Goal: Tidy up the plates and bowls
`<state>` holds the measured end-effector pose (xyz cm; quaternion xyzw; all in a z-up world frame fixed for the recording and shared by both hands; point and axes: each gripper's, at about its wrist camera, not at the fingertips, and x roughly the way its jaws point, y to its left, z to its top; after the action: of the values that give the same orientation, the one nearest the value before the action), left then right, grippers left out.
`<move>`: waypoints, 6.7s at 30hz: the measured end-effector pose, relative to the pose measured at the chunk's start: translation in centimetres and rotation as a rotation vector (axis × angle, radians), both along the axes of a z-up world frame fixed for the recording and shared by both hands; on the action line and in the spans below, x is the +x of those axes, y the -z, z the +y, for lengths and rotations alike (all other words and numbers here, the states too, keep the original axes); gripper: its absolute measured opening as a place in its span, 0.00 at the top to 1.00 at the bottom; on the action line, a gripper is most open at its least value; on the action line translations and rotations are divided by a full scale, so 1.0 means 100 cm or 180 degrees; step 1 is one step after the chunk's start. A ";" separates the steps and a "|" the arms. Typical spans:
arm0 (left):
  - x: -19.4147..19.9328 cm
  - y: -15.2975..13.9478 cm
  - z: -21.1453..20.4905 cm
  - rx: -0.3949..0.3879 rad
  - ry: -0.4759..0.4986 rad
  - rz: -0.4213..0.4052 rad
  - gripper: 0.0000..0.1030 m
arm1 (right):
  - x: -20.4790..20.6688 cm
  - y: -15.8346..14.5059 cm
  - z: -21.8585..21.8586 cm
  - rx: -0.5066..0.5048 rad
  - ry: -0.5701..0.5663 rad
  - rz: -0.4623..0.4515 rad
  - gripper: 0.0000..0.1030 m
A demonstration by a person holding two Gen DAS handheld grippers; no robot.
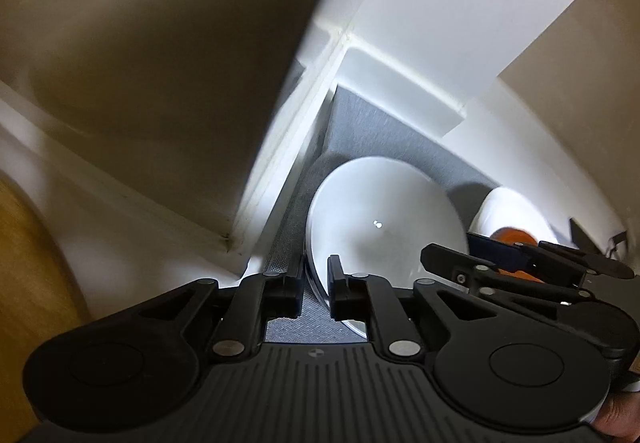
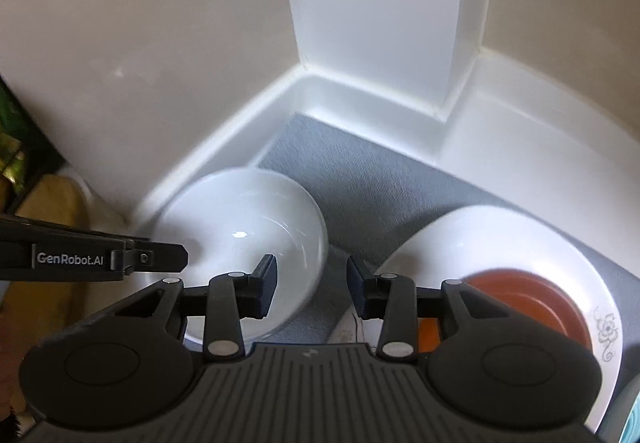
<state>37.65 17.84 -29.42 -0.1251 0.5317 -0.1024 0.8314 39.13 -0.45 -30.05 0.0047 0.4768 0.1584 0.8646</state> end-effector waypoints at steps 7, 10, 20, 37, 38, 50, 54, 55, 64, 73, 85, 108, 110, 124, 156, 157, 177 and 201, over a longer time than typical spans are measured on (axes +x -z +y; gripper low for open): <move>-0.015 -0.004 -0.004 0.0336 0.0190 0.0096 0.87 | -0.013 0.000 0.004 0.0165 -0.0133 0.0137 0.77; -0.027 -0.004 0.002 0.0314 0.0281 0.0121 0.87 | -0.027 -0.002 0.006 0.0214 -0.0135 0.0179 0.76; -0.022 0.016 0.008 -0.0015 0.0370 -0.0080 0.80 | -0.032 0.012 0.016 0.0102 -0.0117 0.0174 0.68; -0.030 -0.031 -0.020 0.0257 0.0316 0.0087 0.87 | -0.053 -0.021 -0.018 0.0306 0.0100 0.0024 0.88; -0.030 -0.034 -0.026 0.0271 0.0339 0.0092 0.87 | -0.055 -0.024 -0.023 0.0330 0.0147 0.0015 0.88; -0.045 -0.068 -0.155 0.0169 0.1290 0.0199 0.87 | -0.122 -0.067 -0.146 0.0351 0.1025 -0.0182 0.87; -0.036 -0.074 -0.220 0.0118 0.1671 0.0194 0.87 | -0.151 -0.069 -0.201 0.0451 0.1449 -0.0231 0.87; -0.033 -0.069 -0.242 0.0120 0.1767 0.0189 0.87 | -0.157 -0.071 -0.214 0.0462 0.1542 -0.0262 0.88; -0.035 -0.053 -0.353 0.0507 0.2385 0.0219 0.87 | -0.173 -0.057 -0.300 0.0431 0.2070 -0.0393 0.88; -0.039 -0.021 -0.395 0.0982 0.2429 0.0352 0.87 | -0.168 -0.010 -0.325 0.0585 0.2057 -0.0200 0.89; -0.036 0.000 -0.402 0.1154 0.2348 0.0344 0.86 | -0.162 0.016 -0.325 0.0567 0.1954 -0.0115 0.89; -0.023 0.013 -0.383 0.0696 0.2197 0.0549 0.84 | -0.172 0.001 -0.324 0.0381 0.1891 -0.0122 0.78; -0.022 0.012 -0.382 0.0672 0.2178 0.0560 0.85 | -0.176 -0.006 -0.320 0.0188 0.1876 -0.0196 0.81; -0.025 0.020 -0.383 0.0728 0.2209 0.0493 0.83 | -0.194 0.002 -0.339 0.0546 0.2204 -0.0136 0.55; -0.058 0.031 -0.379 0.0685 0.2251 0.0623 0.68 | -0.205 0.027 -0.328 0.0785 0.2092 0.0056 0.75; -0.060 0.028 -0.378 0.0669 0.2232 0.0614 0.68 | -0.207 0.024 -0.328 0.0788 0.2091 0.0035 0.75; -0.034 -0.042 -0.225 0.0621 0.1009 0.0461 0.67 | -0.132 -0.039 -0.222 0.0915 0.0878 -0.0125 0.74; -0.101 -0.067 0.017 0.0136 -0.0513 0.0939 0.68 | -0.108 -0.079 0.004 0.0794 -0.0767 0.0149 0.73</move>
<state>27.55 19.53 -22.71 -0.1633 0.6382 -0.0046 0.7523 28.30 -0.08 -22.13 0.0584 0.4706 0.3186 0.8208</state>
